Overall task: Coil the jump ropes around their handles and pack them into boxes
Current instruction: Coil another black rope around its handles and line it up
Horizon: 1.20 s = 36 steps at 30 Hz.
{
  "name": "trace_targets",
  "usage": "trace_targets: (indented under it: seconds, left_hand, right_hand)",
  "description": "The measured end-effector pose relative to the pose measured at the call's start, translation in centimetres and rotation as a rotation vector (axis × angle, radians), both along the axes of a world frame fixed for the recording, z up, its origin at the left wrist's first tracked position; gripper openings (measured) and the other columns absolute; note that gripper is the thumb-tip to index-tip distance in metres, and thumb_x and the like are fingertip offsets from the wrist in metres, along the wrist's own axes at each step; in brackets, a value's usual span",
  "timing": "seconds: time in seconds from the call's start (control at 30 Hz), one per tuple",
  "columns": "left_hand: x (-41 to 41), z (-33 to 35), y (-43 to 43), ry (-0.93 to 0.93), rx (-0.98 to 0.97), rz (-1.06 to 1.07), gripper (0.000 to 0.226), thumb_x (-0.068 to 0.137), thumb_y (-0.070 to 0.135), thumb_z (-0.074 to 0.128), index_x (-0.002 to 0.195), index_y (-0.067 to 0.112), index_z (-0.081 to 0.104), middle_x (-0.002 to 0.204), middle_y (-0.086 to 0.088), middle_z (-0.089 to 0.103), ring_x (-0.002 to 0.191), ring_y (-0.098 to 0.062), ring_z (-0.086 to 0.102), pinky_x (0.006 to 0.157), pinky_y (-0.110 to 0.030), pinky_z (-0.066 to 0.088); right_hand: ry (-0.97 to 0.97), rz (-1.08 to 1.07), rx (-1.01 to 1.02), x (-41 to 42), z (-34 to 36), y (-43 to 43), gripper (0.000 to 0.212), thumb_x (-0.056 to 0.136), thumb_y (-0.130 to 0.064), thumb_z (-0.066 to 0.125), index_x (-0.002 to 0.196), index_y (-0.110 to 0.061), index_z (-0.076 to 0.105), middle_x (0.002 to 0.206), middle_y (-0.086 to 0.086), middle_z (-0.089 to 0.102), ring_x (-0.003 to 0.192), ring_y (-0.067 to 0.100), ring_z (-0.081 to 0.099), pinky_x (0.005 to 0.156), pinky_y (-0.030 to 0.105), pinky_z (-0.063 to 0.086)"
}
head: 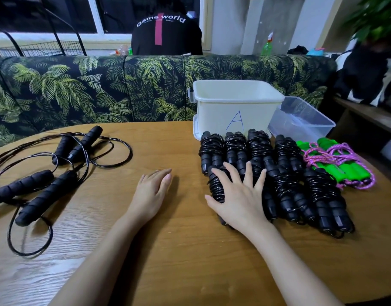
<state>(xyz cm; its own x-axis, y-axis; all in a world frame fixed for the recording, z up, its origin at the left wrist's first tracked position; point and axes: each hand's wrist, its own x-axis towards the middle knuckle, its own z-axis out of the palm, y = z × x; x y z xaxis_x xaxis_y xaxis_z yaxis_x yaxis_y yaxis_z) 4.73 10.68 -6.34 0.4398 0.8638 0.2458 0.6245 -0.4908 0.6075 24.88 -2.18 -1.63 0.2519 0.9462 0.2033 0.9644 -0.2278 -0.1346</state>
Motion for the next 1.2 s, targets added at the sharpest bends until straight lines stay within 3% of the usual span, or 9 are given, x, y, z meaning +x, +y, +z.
trace_targets:
  seconds: [0.1, 0.2, 0.27, 0.4, 0.5, 0.67, 0.83, 1.07, 1.2]
  left_hand:
    - [0.0, 0.2, -0.4, -0.003, 0.006, 0.002, 0.047, 0.105, 0.040, 0.034, 0.136, 0.014, 0.058, 0.136, -0.005, 0.060, 0.133, -0.024, 0.048, 0.113, -0.052, 0.031]
    - [0.1, 0.9, -1.3, -0.032, 0.018, 0.031, 0.042, 0.104, 0.033, 0.041, 0.133, 0.009, 0.060, 0.131, -0.008, 0.064, 0.126, -0.025, 0.054, 0.108, -0.047, 0.038]
    - [-0.4, 1.5, -2.0, -0.031, 0.026, 0.055, 0.045, 0.104, 0.039, 0.041, 0.132, 0.010, 0.061, 0.128, -0.008, 0.066, 0.122, -0.026, 0.057, 0.105, -0.043, 0.041]
    - [-2.6, 2.0, -3.4, 0.084, 0.039, 0.100, 0.042, 0.104, 0.039, 0.041, 0.138, 0.020, 0.055, 0.132, -0.001, 0.063, 0.124, -0.021, 0.054, 0.109, -0.042, 0.036]
    - [-5.6, 3.0, -4.6, 0.162, 0.073, 0.130, 0.042, 0.104, 0.042, 0.038, 0.142, 0.028, 0.050, 0.133, 0.004, 0.061, 0.125, -0.018, 0.051, 0.110, -0.039, 0.033]
    - [-11.8, 5.0, -4.8, 0.219, 0.157, 0.235, 0.044, 0.101, 0.045, 0.039, 0.138, 0.027, 0.054, 0.134, -0.001, 0.061, 0.128, -0.023, 0.051, 0.109, -0.047, 0.037]
    - [-20.0, 6.0, -1.6, 0.223, 0.261, 0.358, 0.035, 0.099, 0.037, 0.048, 0.123, 0.019, 0.067, 0.121, -0.006, 0.070, 0.113, -0.031, 0.062, 0.096, -0.053, 0.047]
    - [-26.7, 6.1, 4.0, 0.473, 0.041, 0.532, 0.050, 0.098, 0.027, 0.057, 0.145, 0.015, 0.045, 0.139, -0.011, 0.056, 0.125, -0.034, 0.052, 0.098, -0.041, 0.043]
    - [-27.5, 5.7, 5.2, 0.531, 0.016, 0.508, 0.043, 0.095, 0.022, 0.060, 0.137, 0.015, 0.053, 0.123, -0.011, 0.064, 0.111, -0.035, 0.058, 0.086, -0.041, 0.049]
  right_hand:
    - [0.041, 0.009, 0.037, 0.0, -0.2, -0.2, 0.086, 0.079, -0.083, 0.001, 0.152, -0.044, 0.024, 0.165, -0.008, 0.013, 0.151, 0.039, -0.005, 0.113, 0.063, -0.019]
    - [0.077, 0.025, 0.057, -0.1, -0.2, -0.3, 0.090, 0.078, -0.083, -0.007, 0.155, -0.043, 0.016, 0.165, -0.008, 0.012, 0.152, 0.034, -0.004, 0.114, 0.062, -0.018]
    - [0.108, 0.037, 0.064, -0.2, 0.2, -0.5, 0.092, 0.077, -0.083, -0.008, 0.155, -0.042, 0.014, 0.165, -0.010, 0.011, 0.153, 0.027, -0.006, 0.115, 0.060, -0.018]
    - [0.166, 0.096, 0.122, -0.6, 1.7, -0.8, 0.087, 0.084, -0.080, 0.003, 0.153, -0.034, 0.029, 0.163, -0.009, 0.023, 0.153, 0.019, -0.003, 0.119, 0.048, -0.018]
    - [0.190, 0.190, 0.148, -2.9, 3.3, 0.1, 0.071, 0.094, -0.070, 0.020, 0.151, -0.032, 0.035, 0.160, -0.008, 0.029, 0.153, 0.016, 0.001, 0.122, 0.041, -0.013]
    - [0.227, 0.407, 0.074, -9.9, 3.9, 3.8, 0.054, 0.102, -0.055, 0.032, 0.150, -0.031, 0.037, 0.159, -0.010, 0.032, 0.153, 0.015, 0.005, 0.124, 0.042, -0.006]
    - [0.200, 0.622, -0.041, -17.1, 3.2, 9.4, 0.047, 0.106, -0.041, 0.038, 0.151, -0.025, 0.037, 0.158, -0.005, 0.034, 0.152, 0.019, 0.009, 0.123, 0.046, 0.000]
    - [0.071, 0.864, -0.129, -24.1, 1.9, 17.1, 0.059, 0.103, -0.007, 0.044, 0.156, -0.022, 0.024, 0.164, -0.001, 0.019, 0.152, 0.023, 0.008, 0.121, 0.045, 0.014]
    - [0.046, 0.989, -0.123, -24.9, 0.8, 19.9, 0.052, 0.098, 0.000, 0.050, 0.146, -0.016, 0.043, 0.156, 0.003, 0.037, 0.151, 0.022, 0.018, 0.122, 0.045, 0.015]
